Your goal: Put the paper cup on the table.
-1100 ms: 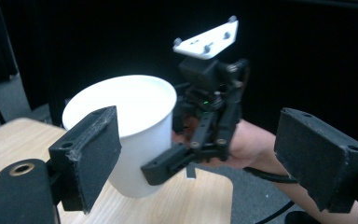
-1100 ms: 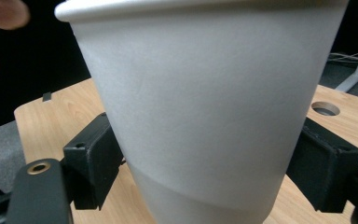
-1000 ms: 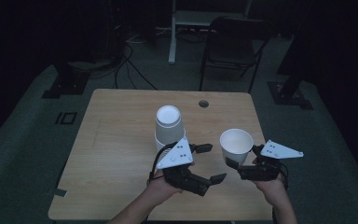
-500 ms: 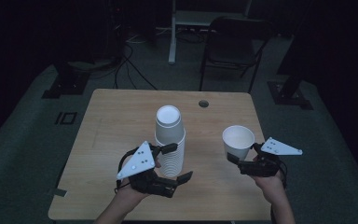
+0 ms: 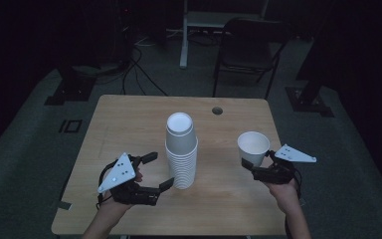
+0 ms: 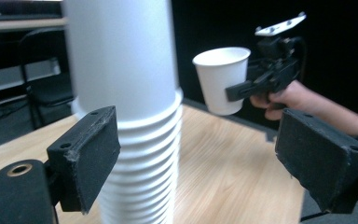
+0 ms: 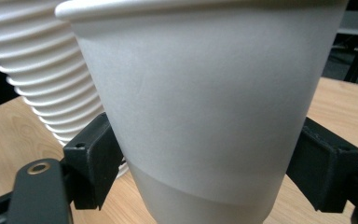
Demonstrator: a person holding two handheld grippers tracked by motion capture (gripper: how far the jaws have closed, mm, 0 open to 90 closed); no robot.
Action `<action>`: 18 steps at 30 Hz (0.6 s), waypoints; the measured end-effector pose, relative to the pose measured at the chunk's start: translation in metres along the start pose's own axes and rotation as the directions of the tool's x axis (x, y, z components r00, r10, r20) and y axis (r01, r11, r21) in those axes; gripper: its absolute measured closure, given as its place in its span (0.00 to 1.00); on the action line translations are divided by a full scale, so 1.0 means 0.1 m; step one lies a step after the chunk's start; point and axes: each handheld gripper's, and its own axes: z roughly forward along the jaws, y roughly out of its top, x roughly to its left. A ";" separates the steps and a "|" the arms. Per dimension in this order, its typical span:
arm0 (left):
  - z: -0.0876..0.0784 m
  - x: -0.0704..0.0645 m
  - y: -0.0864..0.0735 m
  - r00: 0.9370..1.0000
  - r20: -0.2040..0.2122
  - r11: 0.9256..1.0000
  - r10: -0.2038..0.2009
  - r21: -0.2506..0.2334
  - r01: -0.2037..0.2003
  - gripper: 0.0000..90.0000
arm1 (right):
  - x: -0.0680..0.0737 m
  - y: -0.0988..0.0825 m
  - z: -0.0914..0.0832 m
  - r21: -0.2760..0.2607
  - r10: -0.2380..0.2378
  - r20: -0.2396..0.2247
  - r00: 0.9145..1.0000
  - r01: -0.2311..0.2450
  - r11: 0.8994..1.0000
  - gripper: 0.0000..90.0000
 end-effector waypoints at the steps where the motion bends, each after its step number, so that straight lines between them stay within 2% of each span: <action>1: -0.01 0.03 -0.04 1.000 -0.010 1.000 -0.006 0.001 0.006 0.15 | -0.02 -0.02 0.02 -0.002 0.002 0.010 1.000 -0.002 1.000 0.20; 6: -0.06 0.18 -0.24 0.997 -0.052 0.998 -0.055 0.021 0.056 0.15 | -0.13 -0.10 0.12 -0.015 0.034 0.035 0.999 -0.033 0.999 0.20; 7: -0.06 0.20 -0.27 0.997 -0.058 0.998 -0.057 0.021 0.058 0.15 | -0.15 -0.12 0.14 -0.019 0.037 0.047 0.998 -0.036 0.999 0.20; 8: -0.06 0.24 -0.32 0.995 -0.082 0.998 -0.054 0.028 0.056 0.15 | -0.17 -0.13 0.15 -0.017 0.045 0.052 0.998 -0.044 0.999 0.20; 10: -0.06 0.29 -0.41 0.990 -0.128 0.998 -0.051 0.033 0.055 0.15 | -0.22 -0.16 0.20 -0.013 0.051 0.070 0.996 -0.050 0.999 0.20; 11: -0.06 0.29 -0.41 0.990 -0.128 0.998 -0.051 0.033 0.055 0.15 | -0.22 -0.16 0.20 -0.013 0.051 0.070 0.996 -0.050 0.999 0.20; 12: -0.06 0.34 -0.49 0.987 -0.147 0.996 -0.067 0.046 0.074 0.15 | -0.24 -0.17 0.23 -0.003 0.044 0.084 0.996 -0.044 0.999 0.20; 14: -0.05 0.39 -0.56 0.984 -0.157 0.994 -0.084 0.053 0.093 0.13 | -0.28 -0.20 0.29 0.003 0.047 0.101 0.994 -0.048 0.999 0.20; 18: -0.03 0.50 -0.74 0.974 -0.195 0.987 -0.113 0.089 0.132 0.11 | -0.34 -0.25 0.39 0.003 0.055 0.134 0.989 -0.056 0.998 0.20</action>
